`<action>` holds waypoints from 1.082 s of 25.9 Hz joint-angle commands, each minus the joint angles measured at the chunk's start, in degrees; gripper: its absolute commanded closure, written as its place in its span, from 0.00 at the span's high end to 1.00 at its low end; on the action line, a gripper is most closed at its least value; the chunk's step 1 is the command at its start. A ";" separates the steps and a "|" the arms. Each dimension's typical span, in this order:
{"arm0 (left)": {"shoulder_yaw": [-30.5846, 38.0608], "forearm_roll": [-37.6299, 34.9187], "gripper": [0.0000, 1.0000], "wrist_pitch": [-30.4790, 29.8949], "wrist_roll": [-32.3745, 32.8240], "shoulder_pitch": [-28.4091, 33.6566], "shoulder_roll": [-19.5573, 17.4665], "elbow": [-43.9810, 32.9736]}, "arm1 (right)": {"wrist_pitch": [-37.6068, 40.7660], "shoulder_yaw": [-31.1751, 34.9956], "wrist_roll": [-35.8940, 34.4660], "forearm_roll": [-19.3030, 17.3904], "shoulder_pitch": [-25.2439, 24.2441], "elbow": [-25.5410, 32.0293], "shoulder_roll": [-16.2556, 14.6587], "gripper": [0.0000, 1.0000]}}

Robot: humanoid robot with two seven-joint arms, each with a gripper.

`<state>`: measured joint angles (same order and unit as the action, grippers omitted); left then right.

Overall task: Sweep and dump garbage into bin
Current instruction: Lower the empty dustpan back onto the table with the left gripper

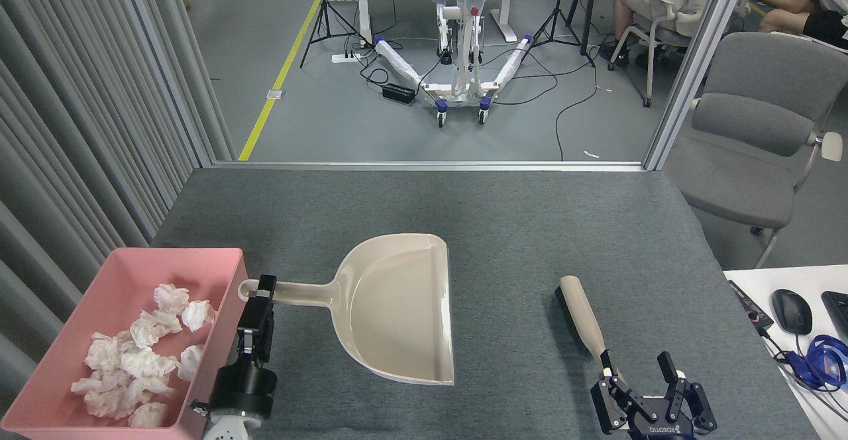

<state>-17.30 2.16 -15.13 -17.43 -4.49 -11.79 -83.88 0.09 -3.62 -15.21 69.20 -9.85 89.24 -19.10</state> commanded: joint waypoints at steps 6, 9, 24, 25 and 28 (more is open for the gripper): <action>-2.03 -9.80 0.00 -2.79 -0.76 -1.57 5.37 12.86 | -0.53 1.42 -0.26 4.62 -1.57 2.17 0.20 0.93; -1.42 -12.70 0.00 -3.59 -1.11 -2.45 7.22 15.59 | -0.71 1.86 -0.26 4.97 -1.66 2.61 0.29 0.93; 5.79 -16.13 0.00 -6.84 -2.34 -5.18 10.73 24.38 | -0.09 2.74 0.01 4.98 -1.57 2.61 0.20 0.98; 5.79 -16.57 0.00 -6.84 -2.34 -5.70 10.73 25.08 | -0.01 2.83 0.01 4.98 -1.57 2.61 0.20 0.98; 5.88 -17.80 0.00 -6.92 -2.34 -6.32 10.65 25.78 | 0.61 3.09 0.01 4.98 -1.57 2.61 0.11 0.98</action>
<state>-11.61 -14.79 -21.77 -19.84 -10.12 -1.20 -59.36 0.21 -0.76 -15.23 74.18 -11.46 91.85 -18.90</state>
